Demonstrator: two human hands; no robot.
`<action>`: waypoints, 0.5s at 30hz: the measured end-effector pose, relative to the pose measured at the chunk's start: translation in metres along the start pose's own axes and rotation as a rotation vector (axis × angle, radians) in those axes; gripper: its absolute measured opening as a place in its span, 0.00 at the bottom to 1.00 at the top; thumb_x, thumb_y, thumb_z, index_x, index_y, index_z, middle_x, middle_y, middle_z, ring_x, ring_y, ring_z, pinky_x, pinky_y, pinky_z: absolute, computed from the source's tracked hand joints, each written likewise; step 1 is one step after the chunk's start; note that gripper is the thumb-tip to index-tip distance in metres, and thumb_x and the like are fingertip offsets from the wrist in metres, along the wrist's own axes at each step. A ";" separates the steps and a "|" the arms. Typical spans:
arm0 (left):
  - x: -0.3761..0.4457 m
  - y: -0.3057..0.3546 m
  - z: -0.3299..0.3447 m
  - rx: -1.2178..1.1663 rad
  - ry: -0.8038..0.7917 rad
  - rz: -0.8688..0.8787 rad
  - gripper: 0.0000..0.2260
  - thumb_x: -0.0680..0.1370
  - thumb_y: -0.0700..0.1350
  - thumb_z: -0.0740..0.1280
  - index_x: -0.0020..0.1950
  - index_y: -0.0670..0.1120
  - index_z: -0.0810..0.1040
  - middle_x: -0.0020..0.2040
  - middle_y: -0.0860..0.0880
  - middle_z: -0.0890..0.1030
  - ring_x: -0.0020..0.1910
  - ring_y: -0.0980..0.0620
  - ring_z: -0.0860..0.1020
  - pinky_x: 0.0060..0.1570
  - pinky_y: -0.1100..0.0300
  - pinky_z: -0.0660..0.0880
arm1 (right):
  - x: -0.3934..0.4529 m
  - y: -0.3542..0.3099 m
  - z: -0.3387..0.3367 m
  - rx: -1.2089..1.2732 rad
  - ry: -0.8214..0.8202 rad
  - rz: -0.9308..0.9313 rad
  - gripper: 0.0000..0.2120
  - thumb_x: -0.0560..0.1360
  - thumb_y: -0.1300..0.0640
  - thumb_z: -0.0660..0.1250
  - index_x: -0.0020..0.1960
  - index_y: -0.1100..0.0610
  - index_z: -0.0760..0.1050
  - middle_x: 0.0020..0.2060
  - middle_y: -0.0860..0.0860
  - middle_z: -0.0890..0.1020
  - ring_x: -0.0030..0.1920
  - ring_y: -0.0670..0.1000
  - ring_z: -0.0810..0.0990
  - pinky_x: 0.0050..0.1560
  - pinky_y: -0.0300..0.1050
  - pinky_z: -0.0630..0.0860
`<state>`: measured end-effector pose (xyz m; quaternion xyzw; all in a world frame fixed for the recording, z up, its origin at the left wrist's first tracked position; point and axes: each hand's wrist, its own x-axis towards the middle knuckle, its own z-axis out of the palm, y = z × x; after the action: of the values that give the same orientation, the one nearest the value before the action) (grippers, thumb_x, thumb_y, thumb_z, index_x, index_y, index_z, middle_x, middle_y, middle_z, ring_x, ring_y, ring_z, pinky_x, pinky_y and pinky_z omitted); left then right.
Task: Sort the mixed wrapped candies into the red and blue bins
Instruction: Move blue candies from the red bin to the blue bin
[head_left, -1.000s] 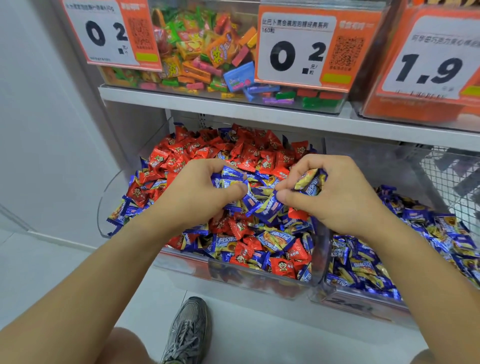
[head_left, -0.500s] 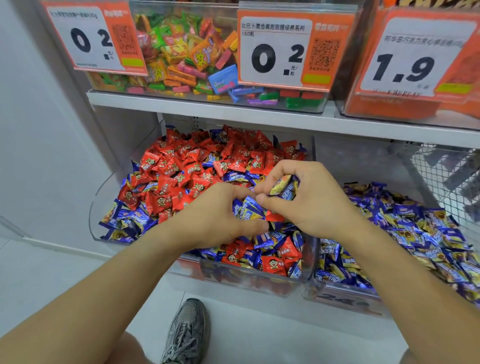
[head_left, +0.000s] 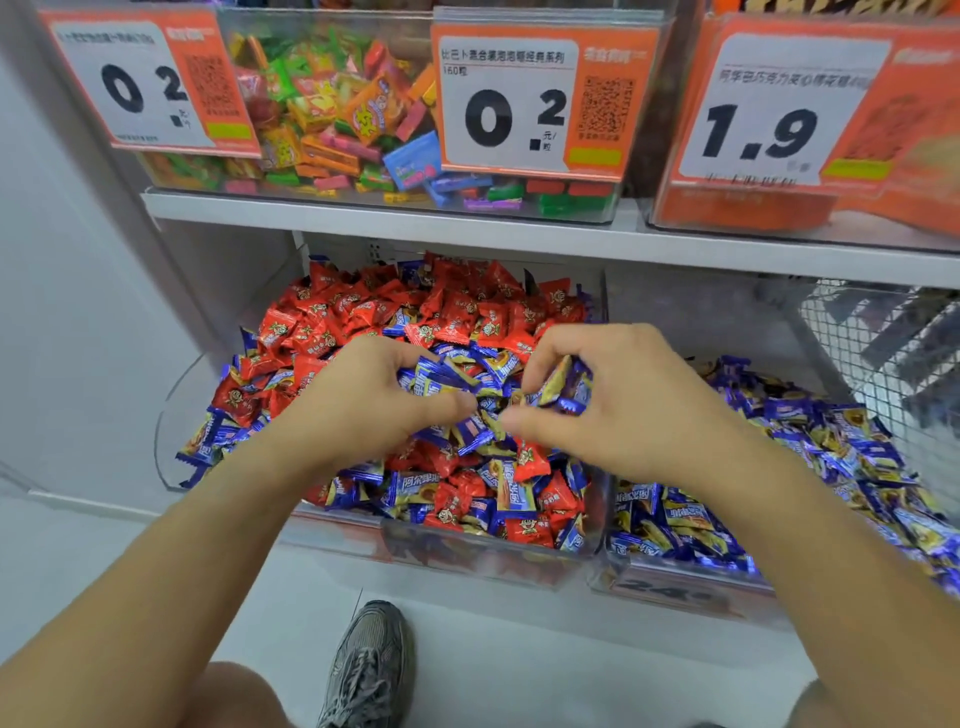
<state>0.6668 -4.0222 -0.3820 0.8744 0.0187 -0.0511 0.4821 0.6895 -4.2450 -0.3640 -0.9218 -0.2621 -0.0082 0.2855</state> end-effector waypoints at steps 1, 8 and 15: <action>-0.001 0.000 -0.001 0.002 -0.006 0.006 0.11 0.71 0.56 0.76 0.42 0.49 0.84 0.28 0.38 0.68 0.26 0.47 0.62 0.28 0.57 0.61 | -0.002 -0.006 0.003 -0.083 -0.068 -0.021 0.20 0.63 0.31 0.74 0.46 0.43 0.77 0.39 0.42 0.81 0.41 0.44 0.79 0.43 0.48 0.77; -0.010 0.007 -0.003 0.021 -0.019 -0.029 0.10 0.71 0.55 0.76 0.42 0.49 0.85 0.27 0.41 0.68 0.24 0.46 0.65 0.29 0.52 0.70 | -0.003 -0.016 0.025 -0.536 -0.229 -0.150 0.20 0.68 0.38 0.73 0.58 0.43 0.78 0.45 0.45 0.80 0.49 0.52 0.79 0.40 0.47 0.68; -0.016 0.009 -0.002 -0.062 -0.025 -0.062 0.08 0.72 0.52 0.75 0.41 0.48 0.85 0.29 0.49 0.80 0.27 0.49 0.70 0.34 0.53 0.73 | -0.004 -0.008 0.006 0.015 -0.141 -0.060 0.06 0.71 0.45 0.74 0.39 0.45 0.82 0.36 0.45 0.83 0.39 0.44 0.79 0.46 0.42 0.73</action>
<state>0.6518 -4.0247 -0.3720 0.8574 0.0413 -0.0762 0.5073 0.6810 -4.2382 -0.3657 -0.9097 -0.3092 0.0500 0.2728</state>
